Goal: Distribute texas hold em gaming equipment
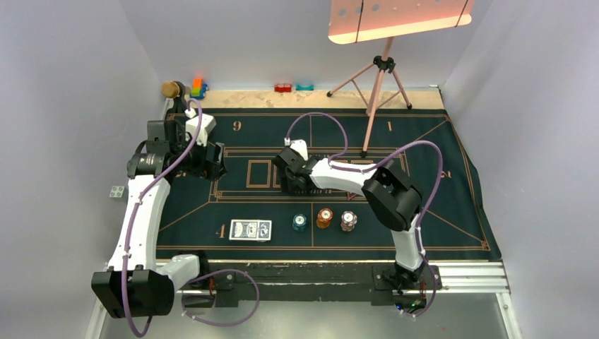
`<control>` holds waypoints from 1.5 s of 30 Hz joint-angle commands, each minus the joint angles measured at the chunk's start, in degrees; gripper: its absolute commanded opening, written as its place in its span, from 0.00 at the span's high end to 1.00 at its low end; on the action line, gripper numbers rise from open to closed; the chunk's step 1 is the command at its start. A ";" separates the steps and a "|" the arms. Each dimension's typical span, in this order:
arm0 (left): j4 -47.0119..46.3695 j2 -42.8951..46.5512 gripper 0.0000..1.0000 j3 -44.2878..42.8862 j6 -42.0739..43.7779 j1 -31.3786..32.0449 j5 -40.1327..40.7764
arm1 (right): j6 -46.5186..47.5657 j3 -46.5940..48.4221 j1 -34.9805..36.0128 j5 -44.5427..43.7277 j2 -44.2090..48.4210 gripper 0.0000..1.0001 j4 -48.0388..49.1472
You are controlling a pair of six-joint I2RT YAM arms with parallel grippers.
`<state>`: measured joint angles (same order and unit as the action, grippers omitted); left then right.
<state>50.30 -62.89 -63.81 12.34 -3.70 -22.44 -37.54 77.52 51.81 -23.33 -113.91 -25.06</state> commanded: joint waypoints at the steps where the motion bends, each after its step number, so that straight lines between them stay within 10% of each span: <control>1: -0.26 1.39 0.00 -1.20 -1.61 -0.05 0.20 | 0.71 3.64 0.39 -2.94 -2.92 0.22 0.30; 12: -0.20 1.67 0.00 -1.49 -1.93 0.01 1.76 | 2.09 5.59 0.38 -3.65 -6.70 0.26 0.48; 25: 0.45 1.89 0.00 -2.07 -2.15 -1.14 5.84 | 6.09 7.70 2.55 -1.91 -9.85 0.56 2.89; 45: 2.22 3.13 0.00 -2.54 -2.01 -4.49 13.19 | 12.70 19.67 14.46 13.12 -14.64 0.62 12.19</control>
<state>52.21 -60.71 -63.96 11.07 -7.75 -10.72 -25.54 96.57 64.10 -20.16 -128.64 -16.40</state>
